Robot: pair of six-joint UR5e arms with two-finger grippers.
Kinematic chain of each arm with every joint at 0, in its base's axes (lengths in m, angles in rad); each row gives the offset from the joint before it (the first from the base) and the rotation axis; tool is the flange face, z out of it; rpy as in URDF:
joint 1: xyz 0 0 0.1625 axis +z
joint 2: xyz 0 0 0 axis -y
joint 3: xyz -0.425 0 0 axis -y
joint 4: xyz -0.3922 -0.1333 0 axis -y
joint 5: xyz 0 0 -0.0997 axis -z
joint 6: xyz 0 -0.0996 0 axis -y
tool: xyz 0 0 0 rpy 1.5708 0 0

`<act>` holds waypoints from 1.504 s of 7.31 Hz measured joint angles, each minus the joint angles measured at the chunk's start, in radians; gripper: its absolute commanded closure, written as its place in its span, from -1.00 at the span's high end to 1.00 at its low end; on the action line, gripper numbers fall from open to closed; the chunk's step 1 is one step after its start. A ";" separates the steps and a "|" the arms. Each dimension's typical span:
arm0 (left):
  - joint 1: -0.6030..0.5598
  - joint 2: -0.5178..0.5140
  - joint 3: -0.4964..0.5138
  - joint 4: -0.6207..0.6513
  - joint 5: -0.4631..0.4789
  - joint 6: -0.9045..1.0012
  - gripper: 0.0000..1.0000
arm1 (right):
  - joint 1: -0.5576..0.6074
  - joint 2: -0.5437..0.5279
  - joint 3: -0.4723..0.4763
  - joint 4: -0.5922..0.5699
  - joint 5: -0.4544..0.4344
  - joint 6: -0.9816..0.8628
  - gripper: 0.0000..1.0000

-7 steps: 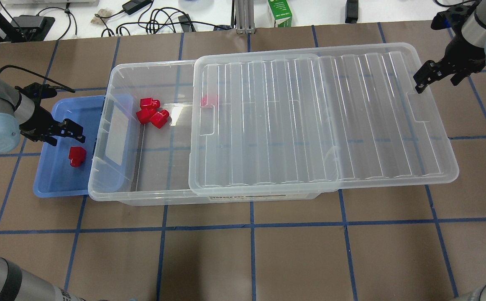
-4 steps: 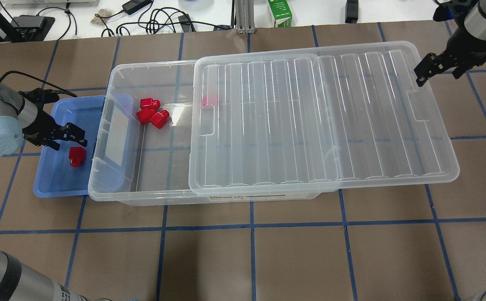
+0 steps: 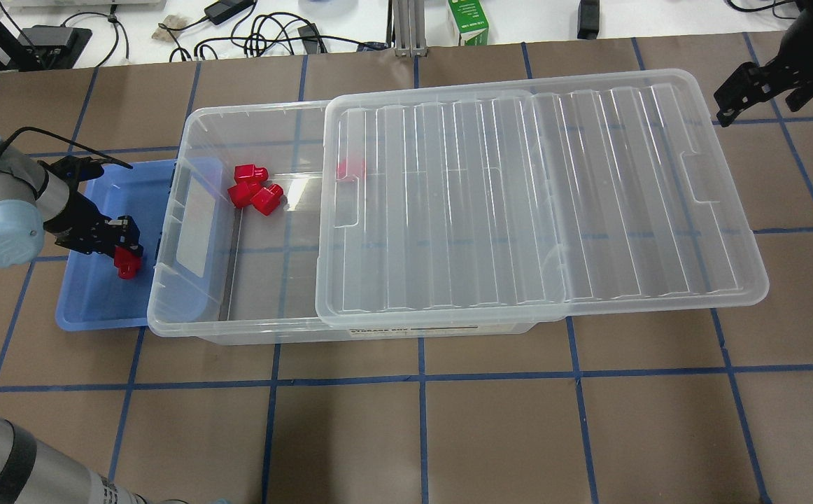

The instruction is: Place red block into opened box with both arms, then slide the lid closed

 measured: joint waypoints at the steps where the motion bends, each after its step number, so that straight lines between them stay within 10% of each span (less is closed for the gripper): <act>1: 0.000 0.013 0.017 -0.006 0.008 0.002 -1.00 | 0.018 -0.054 0.000 0.052 -0.001 0.025 1.00; 6: -0.228 0.204 0.352 -0.470 0.042 -0.209 -1.00 | 0.394 -0.061 -0.007 0.055 0.000 0.557 1.00; 11: -0.502 0.226 0.120 -0.249 0.089 -0.491 -1.00 | 0.436 -0.030 -0.047 0.054 -0.012 0.593 1.00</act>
